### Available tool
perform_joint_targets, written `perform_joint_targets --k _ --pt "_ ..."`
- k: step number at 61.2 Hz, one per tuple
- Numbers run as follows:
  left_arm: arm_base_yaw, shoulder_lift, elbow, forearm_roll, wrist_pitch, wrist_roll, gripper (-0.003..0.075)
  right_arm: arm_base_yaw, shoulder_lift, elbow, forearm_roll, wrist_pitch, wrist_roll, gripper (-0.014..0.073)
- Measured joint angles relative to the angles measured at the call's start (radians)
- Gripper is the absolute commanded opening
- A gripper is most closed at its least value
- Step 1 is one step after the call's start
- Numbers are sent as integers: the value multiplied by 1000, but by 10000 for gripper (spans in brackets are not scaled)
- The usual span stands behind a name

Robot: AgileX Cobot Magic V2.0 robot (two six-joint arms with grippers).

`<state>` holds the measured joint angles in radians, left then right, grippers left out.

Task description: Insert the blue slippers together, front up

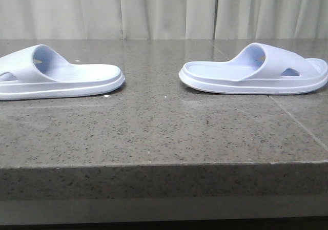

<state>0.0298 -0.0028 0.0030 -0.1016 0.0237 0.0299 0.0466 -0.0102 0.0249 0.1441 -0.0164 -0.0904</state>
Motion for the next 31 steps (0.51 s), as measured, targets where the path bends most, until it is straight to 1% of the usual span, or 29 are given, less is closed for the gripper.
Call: perform_joint_targets --k 24,31 --pt "0 0 -2 24 2 0 -20 0 0 0 0 0 0 -118" --pt "0 0 -51 18 36 0 -20 0 0 -22 0 30 0 -118"
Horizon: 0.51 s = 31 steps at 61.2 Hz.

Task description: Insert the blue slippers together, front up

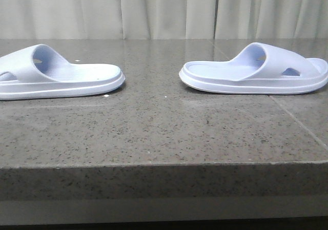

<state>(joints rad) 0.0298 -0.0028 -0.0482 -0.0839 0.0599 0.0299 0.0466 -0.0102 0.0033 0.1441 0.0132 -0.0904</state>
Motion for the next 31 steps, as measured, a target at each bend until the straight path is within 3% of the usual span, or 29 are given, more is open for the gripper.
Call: perform_joint_targets --k 14,31 --pt "0 5 -241 -13 92 0 -20 0 2 -192 0 156 0 -118" --pt "0 193 -560 21 368 0 -20 0 167 -432 0 305 0 -118"
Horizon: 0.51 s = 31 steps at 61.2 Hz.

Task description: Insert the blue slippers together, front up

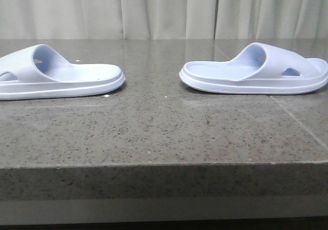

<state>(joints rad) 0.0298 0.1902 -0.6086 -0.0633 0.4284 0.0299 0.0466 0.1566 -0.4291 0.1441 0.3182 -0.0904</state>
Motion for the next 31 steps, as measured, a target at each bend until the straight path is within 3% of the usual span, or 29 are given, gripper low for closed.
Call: perform_joint_targets --k 20,31 --pt "0 238 -100 4 241 0 -20 0 240 -79 -2 144 0 -118" --pt "0 307 -100 4 261 0 -20 0 310 -79 -4 184 0 -118"
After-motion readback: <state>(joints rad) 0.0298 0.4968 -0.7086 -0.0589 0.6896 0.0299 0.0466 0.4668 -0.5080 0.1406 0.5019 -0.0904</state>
